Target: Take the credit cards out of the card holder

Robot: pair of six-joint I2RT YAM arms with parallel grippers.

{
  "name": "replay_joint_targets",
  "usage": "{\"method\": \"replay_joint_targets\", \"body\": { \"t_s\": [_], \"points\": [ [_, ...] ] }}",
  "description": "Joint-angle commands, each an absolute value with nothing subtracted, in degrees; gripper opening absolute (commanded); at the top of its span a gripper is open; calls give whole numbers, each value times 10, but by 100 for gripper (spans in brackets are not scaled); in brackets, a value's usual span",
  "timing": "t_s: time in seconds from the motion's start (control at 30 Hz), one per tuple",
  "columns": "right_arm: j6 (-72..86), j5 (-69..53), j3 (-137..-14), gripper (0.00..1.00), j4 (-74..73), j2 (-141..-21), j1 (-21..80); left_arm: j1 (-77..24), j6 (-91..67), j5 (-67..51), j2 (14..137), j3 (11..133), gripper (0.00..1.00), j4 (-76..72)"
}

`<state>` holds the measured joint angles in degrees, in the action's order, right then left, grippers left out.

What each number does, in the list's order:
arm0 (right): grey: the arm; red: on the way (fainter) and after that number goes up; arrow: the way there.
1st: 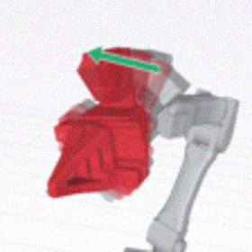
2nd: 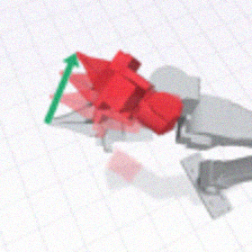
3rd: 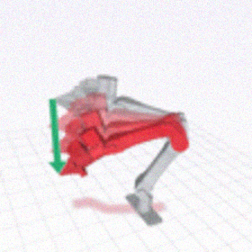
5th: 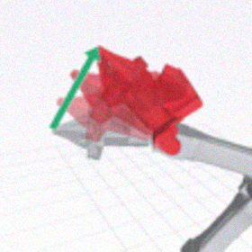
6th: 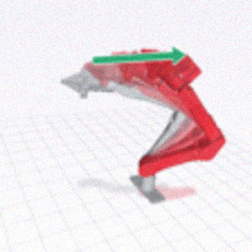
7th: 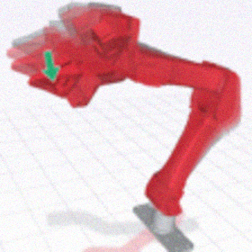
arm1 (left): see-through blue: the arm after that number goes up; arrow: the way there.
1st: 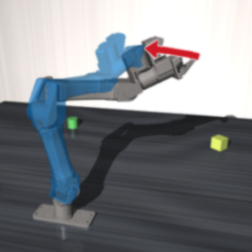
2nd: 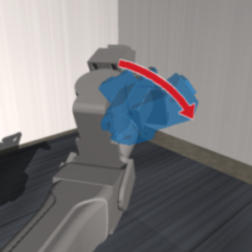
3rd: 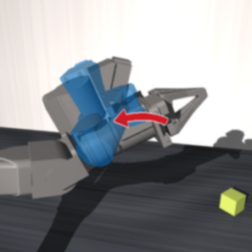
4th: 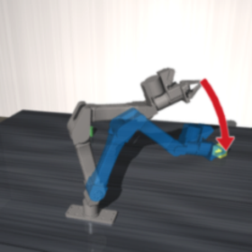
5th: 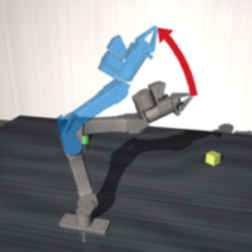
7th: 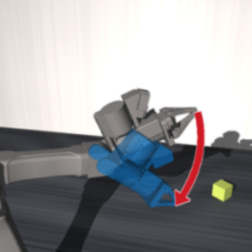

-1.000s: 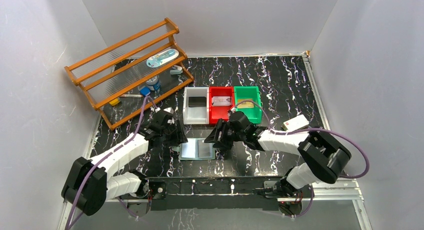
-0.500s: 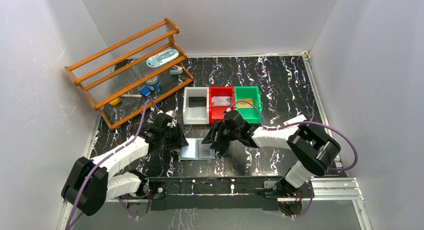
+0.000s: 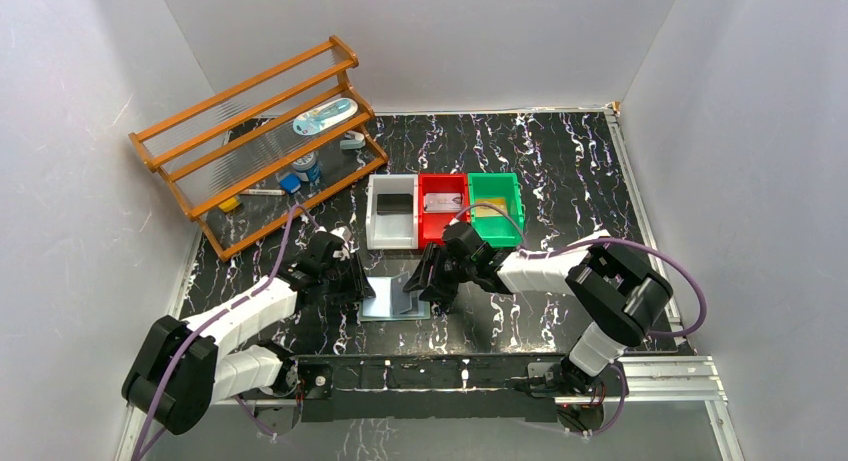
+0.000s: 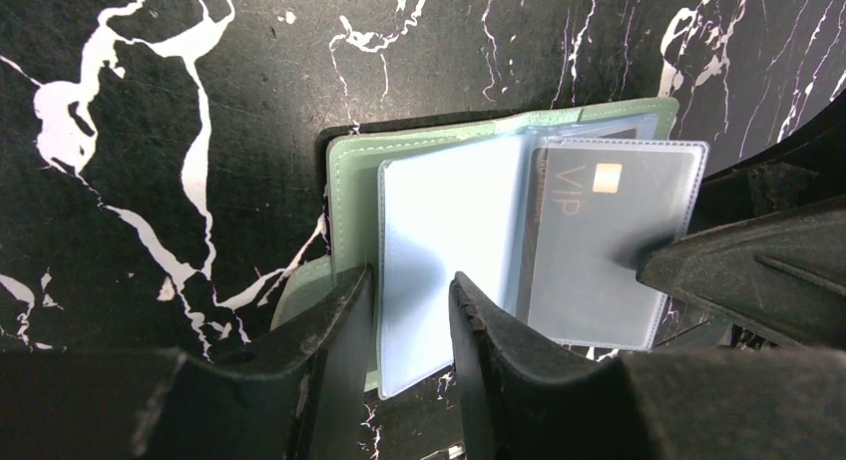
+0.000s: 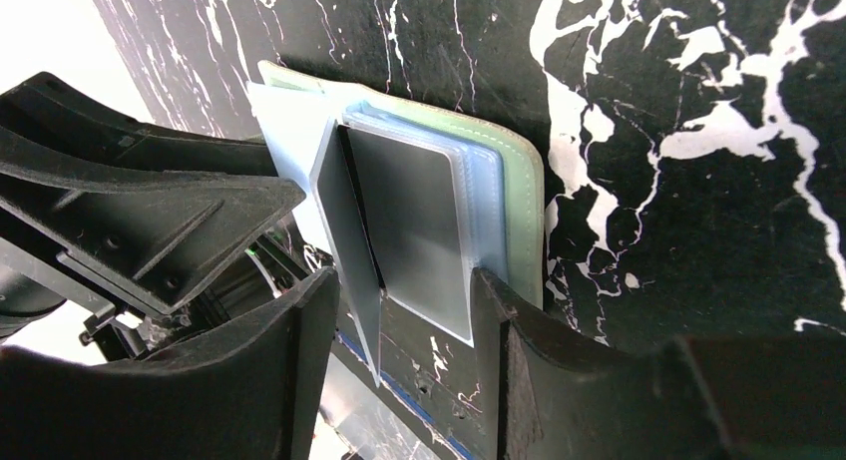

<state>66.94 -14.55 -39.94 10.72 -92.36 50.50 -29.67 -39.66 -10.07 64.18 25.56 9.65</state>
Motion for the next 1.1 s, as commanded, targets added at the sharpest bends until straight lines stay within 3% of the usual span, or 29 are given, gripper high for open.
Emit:
{"method": "replay_joint_targets", "body": {
  "t_s": [0.0,0.77,1.07],
  "points": [
    [656,-134,-425,58,105,-921,514,-296,-396,-126,636,242,31,103],
    [614,-45,-487,62,-28,-896,538,-296,-389,-135,626,246,29,105],
    [612,-62,-483,63,-7,-902,538,-296,-387,-137,625,251,29,108]
  ]
}}
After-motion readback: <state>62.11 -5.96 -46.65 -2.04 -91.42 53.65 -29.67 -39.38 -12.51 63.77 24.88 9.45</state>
